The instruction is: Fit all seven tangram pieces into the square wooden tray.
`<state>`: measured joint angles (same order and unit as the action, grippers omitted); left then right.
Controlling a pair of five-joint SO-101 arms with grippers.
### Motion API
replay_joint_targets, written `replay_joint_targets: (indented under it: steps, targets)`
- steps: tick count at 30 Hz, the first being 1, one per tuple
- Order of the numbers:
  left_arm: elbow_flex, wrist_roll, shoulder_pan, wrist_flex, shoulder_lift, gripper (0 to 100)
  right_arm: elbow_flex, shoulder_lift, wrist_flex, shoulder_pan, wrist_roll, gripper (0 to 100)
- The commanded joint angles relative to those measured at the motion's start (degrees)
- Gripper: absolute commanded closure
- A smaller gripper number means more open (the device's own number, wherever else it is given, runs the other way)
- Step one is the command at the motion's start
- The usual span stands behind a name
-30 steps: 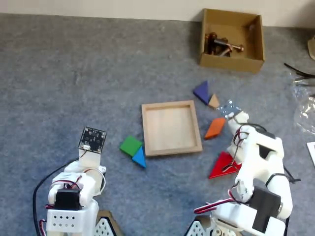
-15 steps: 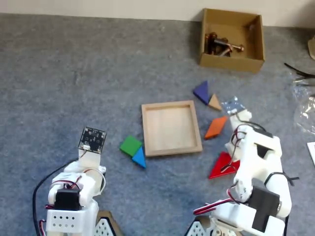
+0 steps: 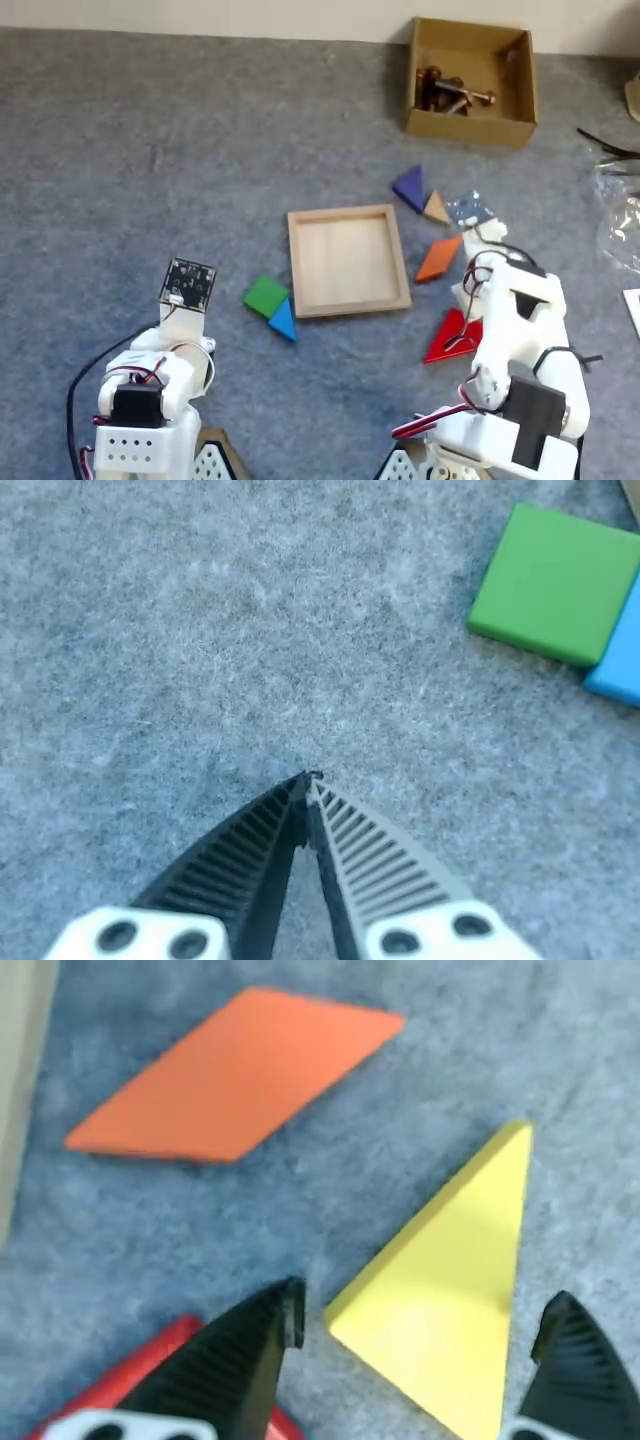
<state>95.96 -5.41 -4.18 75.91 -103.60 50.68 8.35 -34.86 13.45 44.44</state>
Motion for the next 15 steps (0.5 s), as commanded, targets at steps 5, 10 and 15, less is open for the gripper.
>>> replay_joint_targets:
  steps: [5,10,15]
  targets:
    - [1.2,0.4,1.4,0.2,-0.3,99,-0.2,0.0,2.9,-1.6,-2.5,64.9]
    - [1.2,0.4,1.4,0.2,-0.3,99,-0.7,-5.8,3.1,-1.5,-2.5,64.9]
    - [1.2,0.4,1.4,0.2,-0.3,99,-4.8,-11.8,2.1,0.0,-2.8,64.9]
